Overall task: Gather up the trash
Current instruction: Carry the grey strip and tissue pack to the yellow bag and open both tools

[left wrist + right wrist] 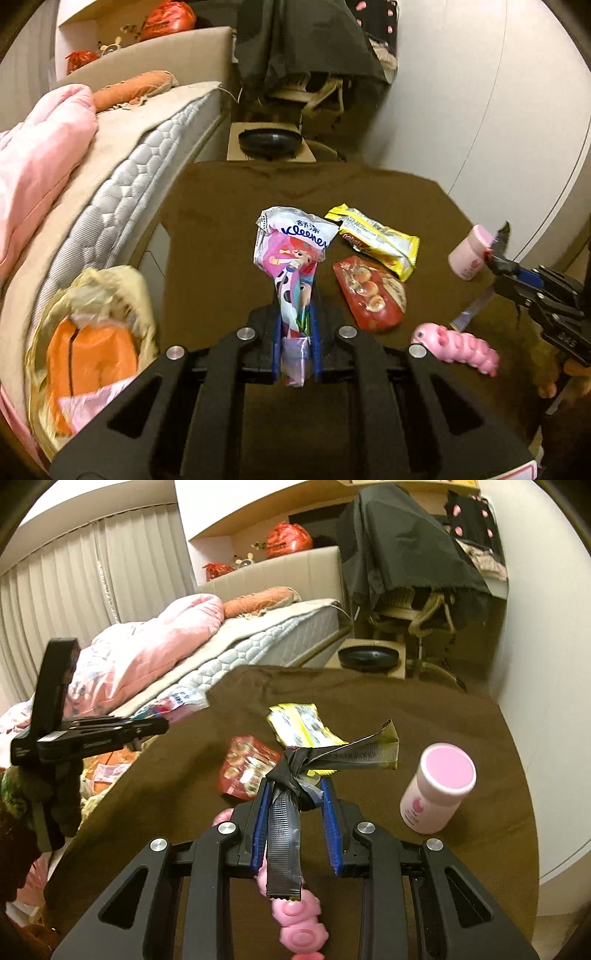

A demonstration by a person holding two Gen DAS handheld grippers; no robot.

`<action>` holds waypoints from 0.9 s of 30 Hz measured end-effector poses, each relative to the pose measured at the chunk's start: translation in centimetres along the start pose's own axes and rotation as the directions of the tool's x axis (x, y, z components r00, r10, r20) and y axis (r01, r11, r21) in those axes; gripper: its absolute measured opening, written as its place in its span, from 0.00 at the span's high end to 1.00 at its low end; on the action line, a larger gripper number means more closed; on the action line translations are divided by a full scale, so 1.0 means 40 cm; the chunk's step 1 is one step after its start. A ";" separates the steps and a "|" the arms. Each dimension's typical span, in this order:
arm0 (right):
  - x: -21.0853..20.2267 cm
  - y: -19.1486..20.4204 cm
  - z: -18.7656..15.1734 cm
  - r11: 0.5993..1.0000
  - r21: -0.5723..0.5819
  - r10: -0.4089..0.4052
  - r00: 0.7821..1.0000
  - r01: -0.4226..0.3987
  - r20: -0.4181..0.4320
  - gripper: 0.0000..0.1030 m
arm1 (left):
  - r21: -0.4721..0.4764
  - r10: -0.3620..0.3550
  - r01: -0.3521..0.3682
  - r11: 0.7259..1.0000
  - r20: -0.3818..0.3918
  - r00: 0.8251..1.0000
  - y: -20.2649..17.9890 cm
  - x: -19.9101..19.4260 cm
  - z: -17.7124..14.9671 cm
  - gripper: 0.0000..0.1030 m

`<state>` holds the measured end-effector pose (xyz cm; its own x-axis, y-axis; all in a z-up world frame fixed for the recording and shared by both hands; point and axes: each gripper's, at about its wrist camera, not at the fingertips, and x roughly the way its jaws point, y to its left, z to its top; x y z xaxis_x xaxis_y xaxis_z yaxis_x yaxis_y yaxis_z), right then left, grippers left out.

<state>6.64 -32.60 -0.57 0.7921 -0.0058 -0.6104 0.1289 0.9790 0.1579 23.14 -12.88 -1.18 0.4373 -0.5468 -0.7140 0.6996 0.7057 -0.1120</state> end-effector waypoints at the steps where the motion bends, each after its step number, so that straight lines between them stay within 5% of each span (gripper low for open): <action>1: -0.006 0.012 0.007 1.000 -0.009 0.005 1.000 -0.005 0.008 0.75 | -0.001 0.003 -0.003 1.000 0.010 1.000 0.003 -0.017 -0.002 0.89; 13: -0.036 0.246 0.138 0.972 -0.187 0.156 0.986 -0.143 0.056 0.75 | -0.127 0.102 -0.082 0.988 0.162 0.982 0.140 -0.284 -0.095 0.88; 27: 0.055 0.552 0.208 0.895 -0.359 0.279 0.960 -0.265 -0.014 0.75 | -0.378 0.222 -0.143 0.915 0.177 0.959 0.410 -0.413 -0.267 0.88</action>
<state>16.21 -12.69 8.03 0.7884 0.2702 -0.5526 -0.3088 0.9508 0.0244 21.34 12.55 1.40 0.6748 -0.4469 -0.5873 0.3640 0.8938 -0.2619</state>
